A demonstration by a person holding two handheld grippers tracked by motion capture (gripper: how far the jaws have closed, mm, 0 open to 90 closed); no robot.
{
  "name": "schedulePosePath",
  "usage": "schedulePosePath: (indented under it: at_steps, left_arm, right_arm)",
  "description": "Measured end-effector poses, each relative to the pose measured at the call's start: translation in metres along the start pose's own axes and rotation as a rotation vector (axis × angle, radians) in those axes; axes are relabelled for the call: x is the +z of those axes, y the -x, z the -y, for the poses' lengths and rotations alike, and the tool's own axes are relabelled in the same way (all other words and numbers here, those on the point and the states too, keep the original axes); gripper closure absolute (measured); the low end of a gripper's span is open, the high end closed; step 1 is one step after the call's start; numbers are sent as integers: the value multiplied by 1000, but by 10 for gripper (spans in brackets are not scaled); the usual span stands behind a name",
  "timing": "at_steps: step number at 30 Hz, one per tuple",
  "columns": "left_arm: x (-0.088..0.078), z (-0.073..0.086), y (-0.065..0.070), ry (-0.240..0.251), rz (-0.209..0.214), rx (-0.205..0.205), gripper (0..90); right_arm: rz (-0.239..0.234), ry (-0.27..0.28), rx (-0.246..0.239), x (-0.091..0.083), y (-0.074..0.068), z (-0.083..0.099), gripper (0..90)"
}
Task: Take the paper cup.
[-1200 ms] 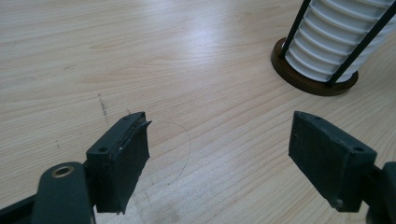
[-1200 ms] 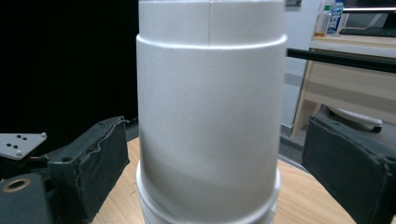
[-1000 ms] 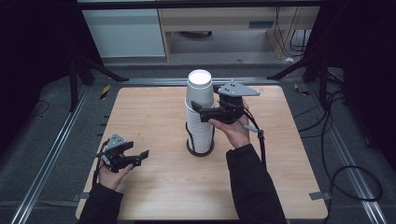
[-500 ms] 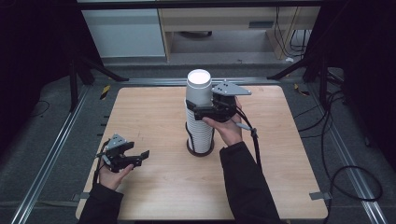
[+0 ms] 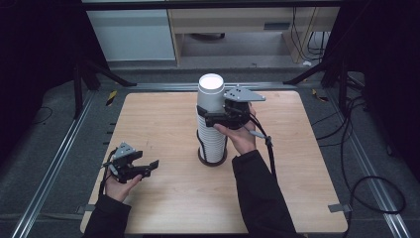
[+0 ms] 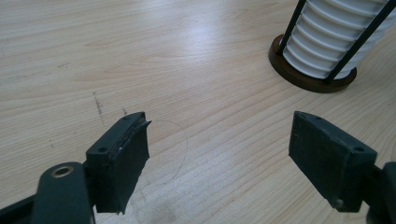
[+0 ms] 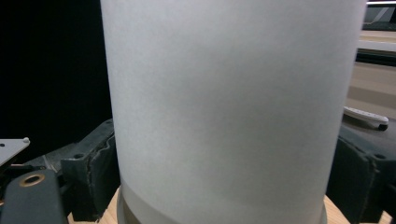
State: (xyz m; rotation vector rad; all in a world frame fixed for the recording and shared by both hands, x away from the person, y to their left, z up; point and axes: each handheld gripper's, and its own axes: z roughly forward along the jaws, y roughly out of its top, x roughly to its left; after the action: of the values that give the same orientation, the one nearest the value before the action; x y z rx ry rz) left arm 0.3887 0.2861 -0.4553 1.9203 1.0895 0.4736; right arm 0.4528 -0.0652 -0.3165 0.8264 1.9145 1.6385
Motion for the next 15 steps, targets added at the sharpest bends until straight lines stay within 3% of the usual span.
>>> schedulePosePath:
  at_steps: [9, 11, 15]
  left_arm:
    - [0, 0, 0, 0, 1, -2, 195]
    - [0, 0, 0, 0, 1, -5, 195]
    - [0, 0, 0, -1, 2, -6, 195]
  right_arm:
    - [-5, 2, -9, -2, 0, -1, 117]
    - [-9, 34, -10, -4, 0, -3, 120]
    - [-6, 18, -11, -5, 0, -10, 127]
